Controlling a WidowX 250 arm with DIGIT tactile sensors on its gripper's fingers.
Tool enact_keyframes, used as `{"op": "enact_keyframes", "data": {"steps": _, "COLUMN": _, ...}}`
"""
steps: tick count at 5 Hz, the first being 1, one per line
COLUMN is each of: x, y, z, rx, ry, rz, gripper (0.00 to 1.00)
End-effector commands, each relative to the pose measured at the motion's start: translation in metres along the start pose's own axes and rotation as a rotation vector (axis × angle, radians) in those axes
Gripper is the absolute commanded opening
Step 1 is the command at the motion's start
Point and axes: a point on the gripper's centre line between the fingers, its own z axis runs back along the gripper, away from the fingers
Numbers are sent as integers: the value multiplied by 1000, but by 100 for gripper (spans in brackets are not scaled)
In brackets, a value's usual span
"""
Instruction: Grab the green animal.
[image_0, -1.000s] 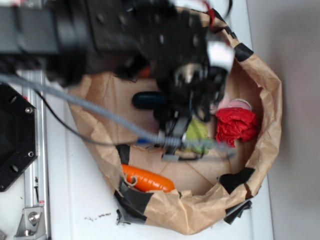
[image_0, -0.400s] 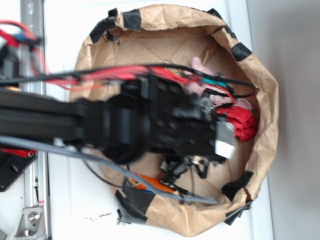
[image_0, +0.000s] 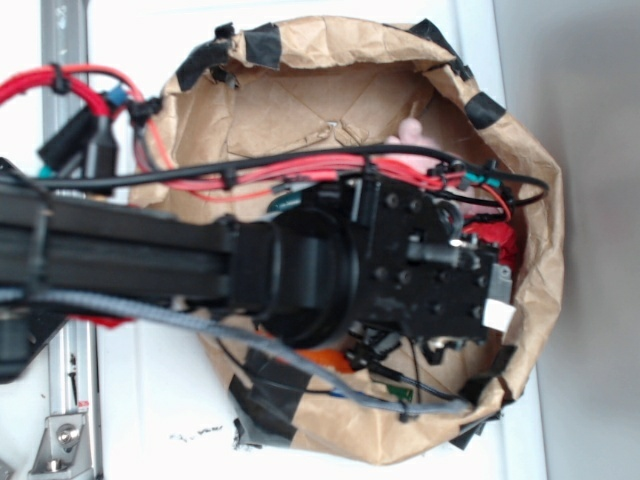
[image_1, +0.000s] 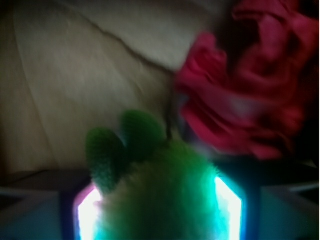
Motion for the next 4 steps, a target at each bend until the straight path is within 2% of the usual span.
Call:
{"op": "enact_keyframes", "data": {"steps": 1, "x": -43, "y": 16, "z": 112, "rx": 5, "ry": -109, "rz": 267, "gripper": 0}}
{"op": "enact_keyframes", "data": {"steps": 2, "x": -59, "y": 26, "z": 152, "rx": -115, "ry": -95, "rz": 492, "gripper": 0}}
{"op": "enact_keyframes", "data": {"steps": 3, "x": -65, "y": 31, "z": 157, "rx": -137, "ry": -52, "rz": 562, "gripper": 0}}
{"op": "enact_keyframes", "data": {"steps": 4, "x": -69, "y": 32, "z": 150, "rx": -113, "ry": -36, "rz": 608, "gripper": 0}}
